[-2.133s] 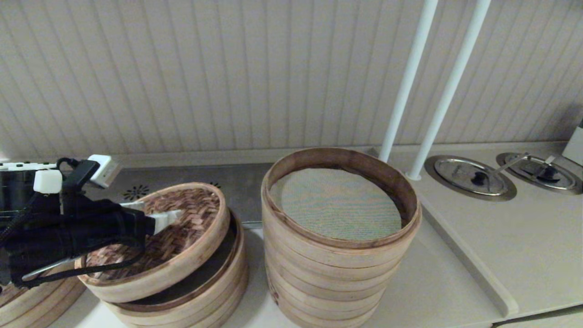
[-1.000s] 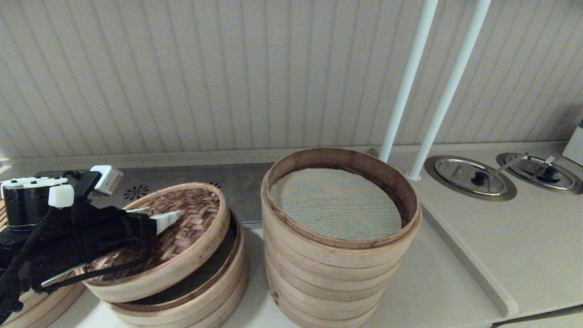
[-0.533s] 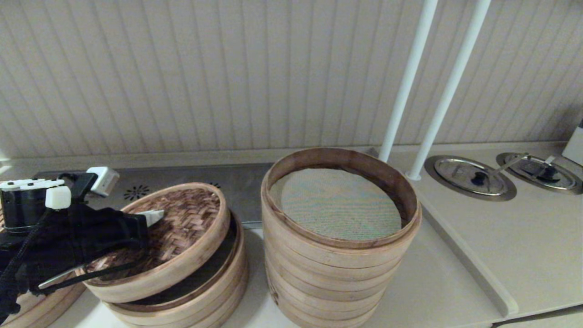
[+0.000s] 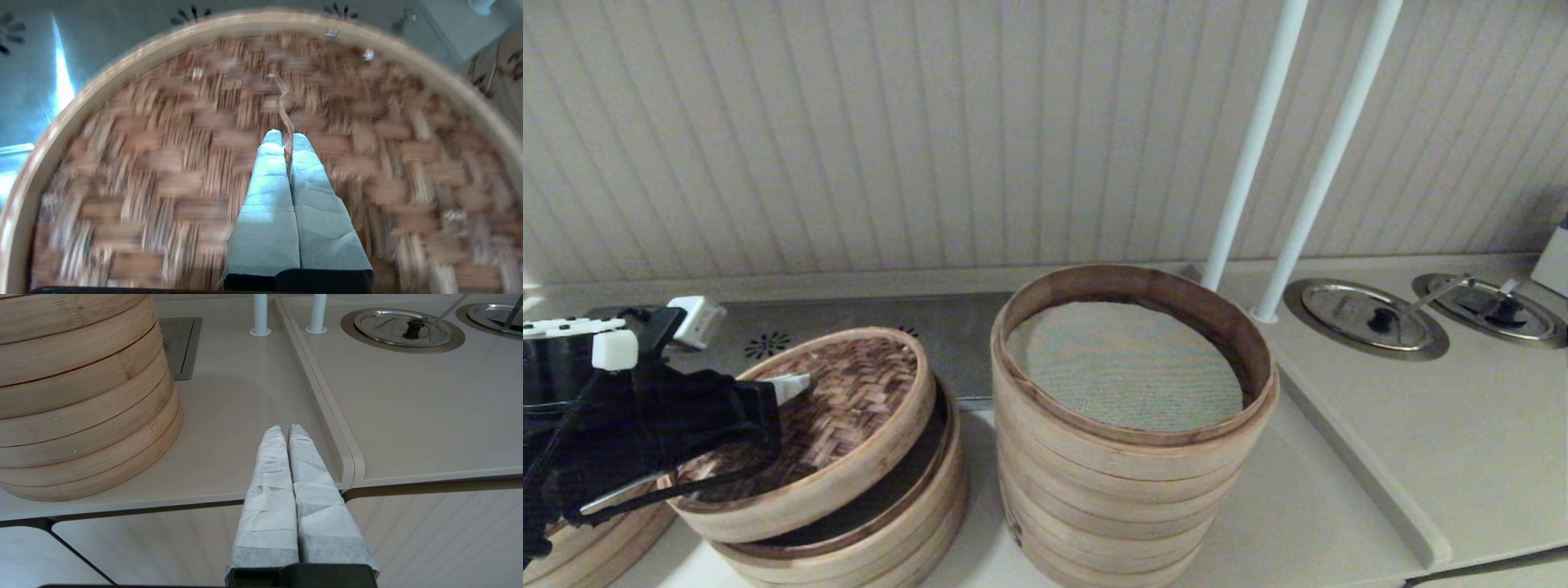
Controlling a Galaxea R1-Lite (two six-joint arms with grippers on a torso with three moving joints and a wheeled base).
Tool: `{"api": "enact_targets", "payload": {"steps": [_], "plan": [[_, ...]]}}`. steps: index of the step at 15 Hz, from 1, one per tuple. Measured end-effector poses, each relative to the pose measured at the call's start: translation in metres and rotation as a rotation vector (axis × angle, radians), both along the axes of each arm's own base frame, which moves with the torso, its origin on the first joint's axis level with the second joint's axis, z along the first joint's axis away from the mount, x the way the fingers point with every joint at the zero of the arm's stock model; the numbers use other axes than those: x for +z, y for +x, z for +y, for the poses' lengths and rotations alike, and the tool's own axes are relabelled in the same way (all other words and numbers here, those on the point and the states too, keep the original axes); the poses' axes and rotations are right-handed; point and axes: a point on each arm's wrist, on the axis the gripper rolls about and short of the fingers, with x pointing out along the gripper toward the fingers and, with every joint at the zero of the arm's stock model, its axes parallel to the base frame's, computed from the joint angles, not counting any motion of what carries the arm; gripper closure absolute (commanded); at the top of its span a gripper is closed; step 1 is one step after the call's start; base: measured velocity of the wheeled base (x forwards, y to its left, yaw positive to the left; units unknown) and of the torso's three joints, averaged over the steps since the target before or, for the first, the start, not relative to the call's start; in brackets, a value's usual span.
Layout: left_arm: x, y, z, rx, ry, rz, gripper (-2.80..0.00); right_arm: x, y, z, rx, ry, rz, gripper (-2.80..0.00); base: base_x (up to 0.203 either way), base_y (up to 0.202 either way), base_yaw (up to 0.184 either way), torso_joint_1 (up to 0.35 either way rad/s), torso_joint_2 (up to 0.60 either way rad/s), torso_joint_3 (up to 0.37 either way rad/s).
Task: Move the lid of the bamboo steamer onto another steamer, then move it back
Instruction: Pick up the steamer
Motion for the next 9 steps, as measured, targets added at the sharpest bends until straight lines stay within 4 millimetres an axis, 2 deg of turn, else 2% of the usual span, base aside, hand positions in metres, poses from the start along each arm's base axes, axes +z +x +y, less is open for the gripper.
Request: {"api": "enact_targets", "payload": {"steps": [9], "plan": [[0.028,-0.003,0.0,0.01,0.001,-0.096,0.0,0.0,0.0,0.0,0.0,0.0,0.0,0.0,0.0,0.0,0.0,0.0,0.0,0.0]]}}
